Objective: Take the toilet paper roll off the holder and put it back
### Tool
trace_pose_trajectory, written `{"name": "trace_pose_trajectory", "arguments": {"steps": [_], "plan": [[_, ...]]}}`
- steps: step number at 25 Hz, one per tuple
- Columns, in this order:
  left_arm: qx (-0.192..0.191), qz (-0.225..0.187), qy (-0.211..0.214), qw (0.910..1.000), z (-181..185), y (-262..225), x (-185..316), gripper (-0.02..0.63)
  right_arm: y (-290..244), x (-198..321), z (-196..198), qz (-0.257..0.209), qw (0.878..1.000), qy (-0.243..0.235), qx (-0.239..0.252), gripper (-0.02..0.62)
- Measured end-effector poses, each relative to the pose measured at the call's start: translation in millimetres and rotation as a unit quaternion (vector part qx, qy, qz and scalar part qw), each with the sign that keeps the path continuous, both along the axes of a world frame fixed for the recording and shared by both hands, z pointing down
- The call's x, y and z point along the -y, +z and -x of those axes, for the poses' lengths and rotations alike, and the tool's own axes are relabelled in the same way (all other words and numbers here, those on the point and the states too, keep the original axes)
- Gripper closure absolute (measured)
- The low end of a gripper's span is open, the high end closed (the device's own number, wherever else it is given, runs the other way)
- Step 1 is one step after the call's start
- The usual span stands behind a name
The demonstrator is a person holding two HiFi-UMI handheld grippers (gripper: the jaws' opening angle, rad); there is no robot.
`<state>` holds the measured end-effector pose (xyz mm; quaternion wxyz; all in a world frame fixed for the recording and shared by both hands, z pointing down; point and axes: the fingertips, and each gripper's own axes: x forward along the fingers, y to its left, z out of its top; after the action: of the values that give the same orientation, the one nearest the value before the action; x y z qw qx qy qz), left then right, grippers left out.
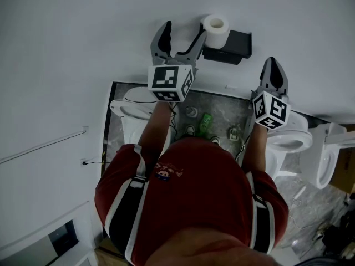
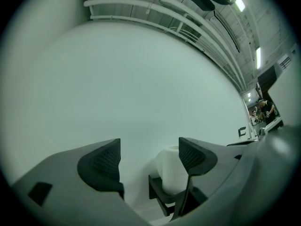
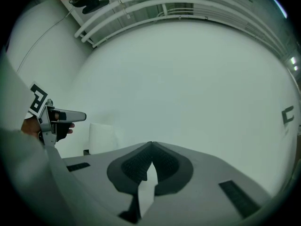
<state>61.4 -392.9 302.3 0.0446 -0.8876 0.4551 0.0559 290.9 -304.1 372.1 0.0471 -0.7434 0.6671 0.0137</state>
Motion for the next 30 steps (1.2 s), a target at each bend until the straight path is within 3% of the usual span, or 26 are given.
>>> {"name": "trace_pose_trajectory", "arguments": {"steps": [9, 25, 30], "plan": [[0.021, 0.025, -0.04, 0.9987, 35, 30, 3, 0.215, 3, 21, 28, 0.001, 0.999, -0.035, 0.001, 0.588], [0.03, 0.06, -0.056, 0.9962, 44, 66, 9, 0.222, 2, 27, 33, 0.009, 0.999, -0.045, -0.014, 0.588], [0.053, 0.061, -0.089, 0.9928, 49, 72, 16, 0.343, -1, 28, 37, 0.011, 0.998, -0.049, -0.021, 0.588]]}}
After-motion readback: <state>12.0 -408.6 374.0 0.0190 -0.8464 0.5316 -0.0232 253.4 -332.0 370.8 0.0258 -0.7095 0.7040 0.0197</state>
